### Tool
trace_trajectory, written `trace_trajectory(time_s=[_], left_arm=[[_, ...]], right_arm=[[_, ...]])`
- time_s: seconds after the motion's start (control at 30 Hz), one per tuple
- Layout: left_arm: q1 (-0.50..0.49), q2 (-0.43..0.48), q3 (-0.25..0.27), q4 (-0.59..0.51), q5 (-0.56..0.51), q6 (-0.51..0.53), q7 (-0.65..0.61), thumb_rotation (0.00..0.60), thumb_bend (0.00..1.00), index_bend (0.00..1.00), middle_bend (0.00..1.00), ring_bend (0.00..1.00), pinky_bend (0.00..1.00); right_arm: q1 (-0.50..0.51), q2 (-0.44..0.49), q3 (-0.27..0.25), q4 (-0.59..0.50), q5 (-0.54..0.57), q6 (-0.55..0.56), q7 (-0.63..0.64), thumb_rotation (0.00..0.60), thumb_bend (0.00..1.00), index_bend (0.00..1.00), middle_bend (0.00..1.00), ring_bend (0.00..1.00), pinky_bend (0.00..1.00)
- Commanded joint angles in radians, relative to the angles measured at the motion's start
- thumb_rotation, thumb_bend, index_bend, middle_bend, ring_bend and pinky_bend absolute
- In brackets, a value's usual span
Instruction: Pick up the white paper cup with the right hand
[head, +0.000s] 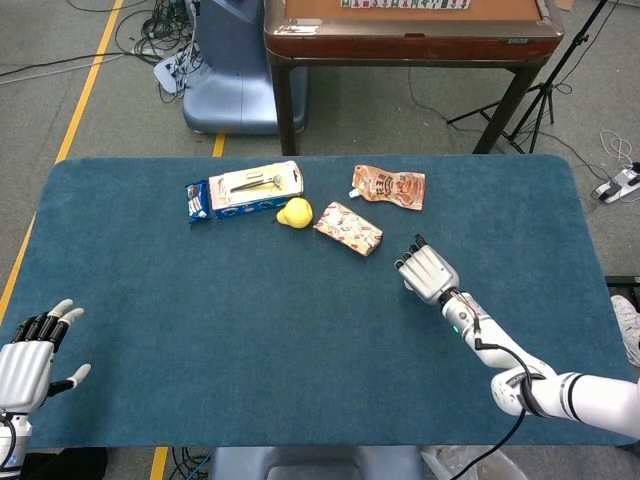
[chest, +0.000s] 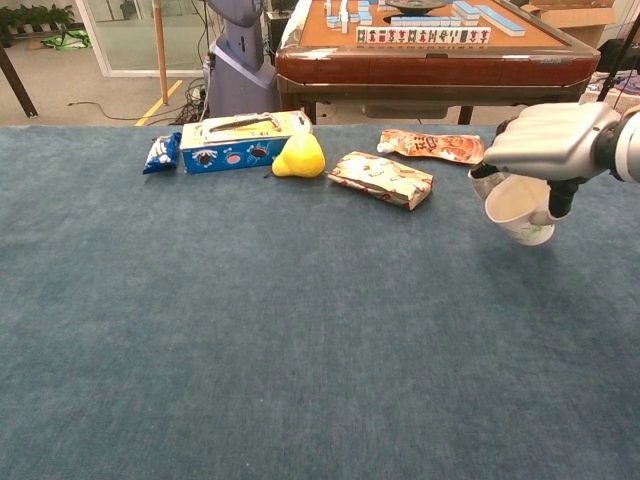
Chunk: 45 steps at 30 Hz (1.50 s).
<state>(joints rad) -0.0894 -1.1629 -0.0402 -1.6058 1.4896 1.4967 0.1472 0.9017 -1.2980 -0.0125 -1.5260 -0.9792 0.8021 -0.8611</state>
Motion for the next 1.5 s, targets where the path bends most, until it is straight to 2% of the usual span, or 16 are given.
trace_trajectory(time_s=[0.03,0.1,0.17,0.27,0.33,0.43,0.6,0.67,0.77,0.9,1.13,1.5], left_arm=[[0.001,-0.001,0.001,0.001,0.001,0.000,-0.001,0.600,0.15,0.20,0.13,0.16,0.15],[0.001,-0.002,0.001,0.003,0.000,0.001,-0.002,0.600,0.15,0.20,0.13,0.16,0.15],[0.002,-0.003,0.001,0.005,0.000,0.001,-0.002,0.600,0.15,0.20,0.13,0.16,0.15],[0.002,-0.007,0.000,0.008,-0.001,0.003,-0.002,0.600,0.15,0.20,0.13,0.16,0.15],[0.002,-0.008,0.001,0.009,-0.001,0.000,-0.002,0.600,0.15,0.20,0.13,0.16,0.15],[0.002,-0.010,0.002,0.011,-0.001,-0.001,-0.002,0.600,0.15,0.20,0.13,0.16,0.15],[0.002,-0.008,0.002,0.010,-0.002,-0.003,-0.001,0.600,0.15,0.20,0.13,0.16,0.15],[0.002,-0.006,0.002,0.008,-0.003,-0.005,-0.001,0.600,0.15,0.20,0.13,0.16,0.15],[0.002,-0.006,0.002,0.008,-0.005,-0.007,0.000,0.600,0.15,0.20,0.13,0.16,0.15],[0.001,-0.007,0.002,0.009,-0.011,-0.011,0.004,0.600,0.15,0.20,0.13,0.16,0.15],[-0.006,-0.012,-0.001,-0.003,-0.008,-0.016,0.020,0.600,0.15,0.20,0.13,0.16,0.15],[-0.010,-0.017,0.001,-0.021,-0.012,-0.025,0.048,0.600,0.15,0.20,0.13,0.16,0.14]], right_arm=[[-0.002,-0.025,-0.007,0.015,0.001,0.019,-0.004,0.600,0.27,0.34,0.36,0.25,0.16],[-0.010,-0.039,-0.001,0.017,0.004,0.039,0.012,0.600,0.24,0.33,0.35,0.24,0.16],[-0.016,-0.048,0.010,0.012,0.010,0.050,0.035,0.600,0.16,0.29,0.30,0.20,0.16],[-0.022,-0.050,0.026,-0.005,0.018,0.049,0.083,0.600,0.03,0.14,0.18,0.11,0.13],[-0.021,-0.047,0.035,-0.018,0.027,0.040,0.109,0.600,0.00,0.04,0.11,0.08,0.11],[-0.019,-0.048,0.039,-0.022,0.027,0.032,0.132,0.600,0.00,0.00,0.06,0.05,0.10],[-0.036,-0.040,0.061,-0.026,-0.004,0.038,0.229,0.600,0.00,0.00,0.06,0.05,0.10],[-0.052,-0.034,0.070,-0.027,-0.033,0.044,0.293,0.600,0.00,0.00,0.09,0.05,0.10],[-0.092,-0.024,0.082,-0.016,-0.092,0.057,0.436,0.600,0.00,0.08,0.19,0.10,0.10],[-0.147,-0.012,0.085,0.043,-0.170,0.080,0.615,0.600,0.00,0.16,0.26,0.14,0.10],[-0.186,-0.019,0.071,0.140,-0.241,0.071,0.759,0.600,0.01,0.17,0.25,0.14,0.10],[-0.194,-0.135,0.057,0.336,-0.355,0.063,0.905,0.600,0.03,0.20,0.24,0.14,0.10]])
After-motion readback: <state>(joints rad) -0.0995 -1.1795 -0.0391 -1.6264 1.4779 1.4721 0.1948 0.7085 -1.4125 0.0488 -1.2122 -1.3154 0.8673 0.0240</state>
